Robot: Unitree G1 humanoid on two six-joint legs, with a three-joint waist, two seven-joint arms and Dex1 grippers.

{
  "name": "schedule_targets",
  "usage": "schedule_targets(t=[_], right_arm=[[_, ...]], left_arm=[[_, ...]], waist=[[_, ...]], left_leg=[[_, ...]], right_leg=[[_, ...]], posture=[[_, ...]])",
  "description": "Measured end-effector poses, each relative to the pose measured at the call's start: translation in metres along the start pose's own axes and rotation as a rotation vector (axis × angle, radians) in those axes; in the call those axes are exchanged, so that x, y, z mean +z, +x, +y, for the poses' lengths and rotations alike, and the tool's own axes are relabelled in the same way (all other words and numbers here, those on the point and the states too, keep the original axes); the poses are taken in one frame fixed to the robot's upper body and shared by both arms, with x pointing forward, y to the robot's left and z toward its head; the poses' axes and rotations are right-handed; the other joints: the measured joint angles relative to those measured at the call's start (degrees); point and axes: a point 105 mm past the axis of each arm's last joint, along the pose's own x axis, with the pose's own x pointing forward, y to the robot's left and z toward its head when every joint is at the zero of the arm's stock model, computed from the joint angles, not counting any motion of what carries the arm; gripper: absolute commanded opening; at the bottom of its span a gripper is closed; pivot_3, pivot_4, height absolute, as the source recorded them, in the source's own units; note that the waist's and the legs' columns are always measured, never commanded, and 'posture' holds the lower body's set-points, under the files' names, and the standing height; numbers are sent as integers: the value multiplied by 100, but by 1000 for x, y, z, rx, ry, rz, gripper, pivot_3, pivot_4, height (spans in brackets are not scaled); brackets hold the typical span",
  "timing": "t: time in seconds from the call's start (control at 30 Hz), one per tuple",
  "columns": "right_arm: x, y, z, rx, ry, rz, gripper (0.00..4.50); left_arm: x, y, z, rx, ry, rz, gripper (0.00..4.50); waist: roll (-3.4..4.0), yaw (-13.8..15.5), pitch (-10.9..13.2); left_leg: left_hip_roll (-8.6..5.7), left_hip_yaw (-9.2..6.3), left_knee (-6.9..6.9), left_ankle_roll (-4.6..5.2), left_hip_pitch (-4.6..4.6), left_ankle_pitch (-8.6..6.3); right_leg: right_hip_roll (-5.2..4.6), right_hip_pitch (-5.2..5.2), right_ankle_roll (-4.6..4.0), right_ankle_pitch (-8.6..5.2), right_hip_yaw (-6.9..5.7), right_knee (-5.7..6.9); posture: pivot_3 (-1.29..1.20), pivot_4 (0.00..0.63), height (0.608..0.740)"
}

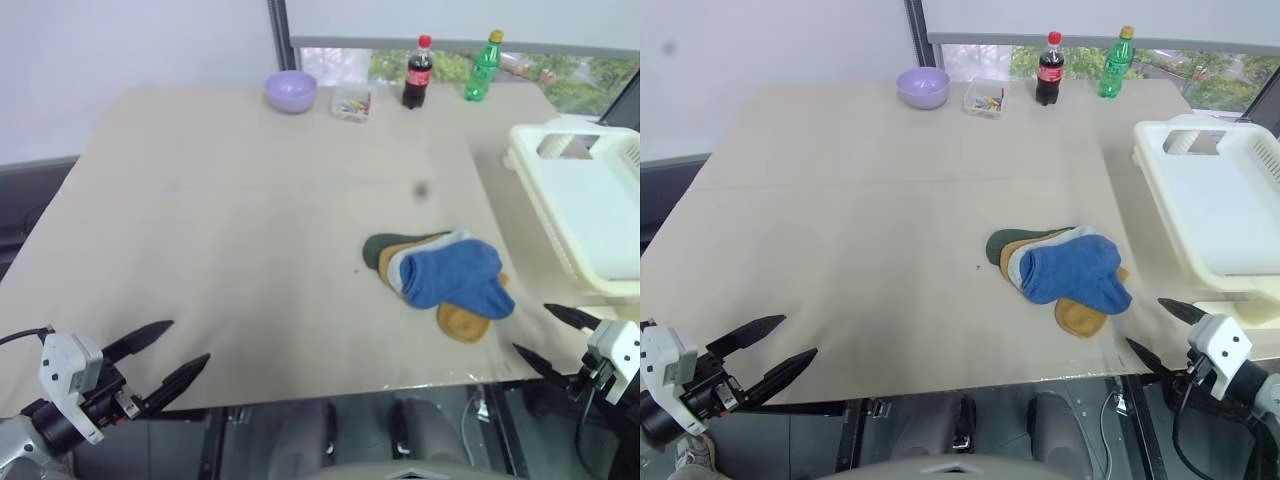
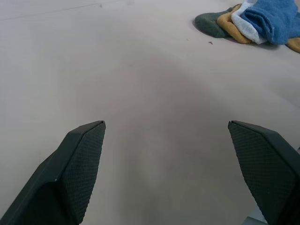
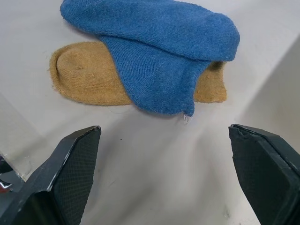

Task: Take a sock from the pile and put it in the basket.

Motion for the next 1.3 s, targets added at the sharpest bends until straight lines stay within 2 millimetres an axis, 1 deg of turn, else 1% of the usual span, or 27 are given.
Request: schedule_targets(t=[0.17, 0.3, 0.47, 0.53, 0.63, 0.73, 0.8, 0.87, 0.93, 0.97, 1.03, 1.13, 1.2, 1.27, 1.3], right_arm=[[2, 1, -1, -2, 1, -12, 4465], [8, 4, -4, -17, -14, -41, 4465], [21, 13, 2, -19, -49, -66, 4465], [27, 24, 12, 10, -70, -65, 4465], [41, 47, 32, 61, -84, -85, 4465], [55, 69, 35, 43, -126, -93, 4465], [66, 90, 37, 36, -122, -118, 4465], [74, 103, 41, 42, -125, -139, 4465], [75, 115, 41, 35, -126, -131, 4465], [73, 117, 41, 34, -124, -126, 4465], [67, 128, 44, 40, -116, -95, 4465], [66, 134, 45, 31, -71, -96, 4465], [69, 137, 45, 30, -54, -105, 3958], [72, 140, 45, 35, -57, -114, 3304], [73, 141, 45, 36, -56, -116, 2757]], left_arm=[[4, 5, 4, 4, -2, -10, 4477], [12, 18, 1, -31, 10, -42, 4477], [19, 32, -4, -87, 31, -67, 4477], [25, 39, -6, -127, 54, -80, 4477], [30, 53, -13, -189, 67, -110, 4477], [39, 63, -18, -241, 81, -145, 4477], [46, 71, -25, -303, 80, -171, 4477], [51, 78, -32, -343, 87, -184, 4477], [51, 85, -36, -367, 80, -182, 4477], [52, 86, -37, -373, 80, -181, 4477], [56, 93, -41, -397, 100, -184, 4477], [58, 97, -43, -408, 108, -182, 4477], [57, 98, -45, -422, 104, -177, 4500], [55, 99, -48, -437, 97, -171, 4500], [55, 99, -48, -438, 97, -171, 4500]], waist=[[-1, 33, 0], [0, 46, 0], [2, 45, 1], [3, 41, 0], [4, 40, 0], [0, 40, -1], [0, 39, 0], [2, 46, 1], [0, 53, 0], [0, 53, 0], [2, 48, 1], [1, 39, 0], [3, 25, 1], [3, 32, 1], [3, 32, 1]], left_leg=[[0, -1, 0, 0, 0, 0], [0, 0, 0, 0, 0, 0], [1, 0, -1, 12, -3, 7], [1, 1, -1, 10, -1, 6], [1, 1, 0, 10, -1, 7], [0, 2, 1, 9, -2, 7], [-1, 2, 1, 10, -3, 7], [-2, 1, 1, 19, -13, 13], [-7, -6, 2, 21, -31, 16], [-8, -6, 2, 21, -35, 17], [-15, -5, 5, 16, -49, 21], [-15, -5, 5, 16, -50, 21], [-14, -3, 4, 19, -49, 19], [-14, -6, 5, 22, -49, 18], [-13, -6, 5, 22, -49, 18]], right_leg=[[1, 0, 6, -4, -1, 0], [0, 1, -1, 1, -1, 0], [4, -2, -3, 1, -3, 0], [4, -1, -3, 2, -2, 1], [4, -1, -3, 2, -3, 2], [4, -2, -4, 3, -7, 2], [4, -4, -5, 3, -9, 1], [5, -12, -6, 3, -9, 2], [6, -23, -7, 4, -14, 1], [6, -23, -7, 4, -17, 1], [10, -34, -6, 5, -23, 2], [34, -34, -6, 5, -23, 1], [36, -35, -5, 5, -21, 1], [38, -35, -5, 5, -25, 2], [39, -35, -5, 5, -26, 2]], posture=[[0, 150, 740], [0, 150, 740], [0, 150, 740], [0, 150, 740], [0, 150, 740], [0, 150, 740], [0, 150, 740], [0, 150, 740], [0, 150, 740], [0, 150, 740], [0, 150, 740], [0, 150, 740], [0, 150, 740], [0, 150, 740], [0, 150, 740]])
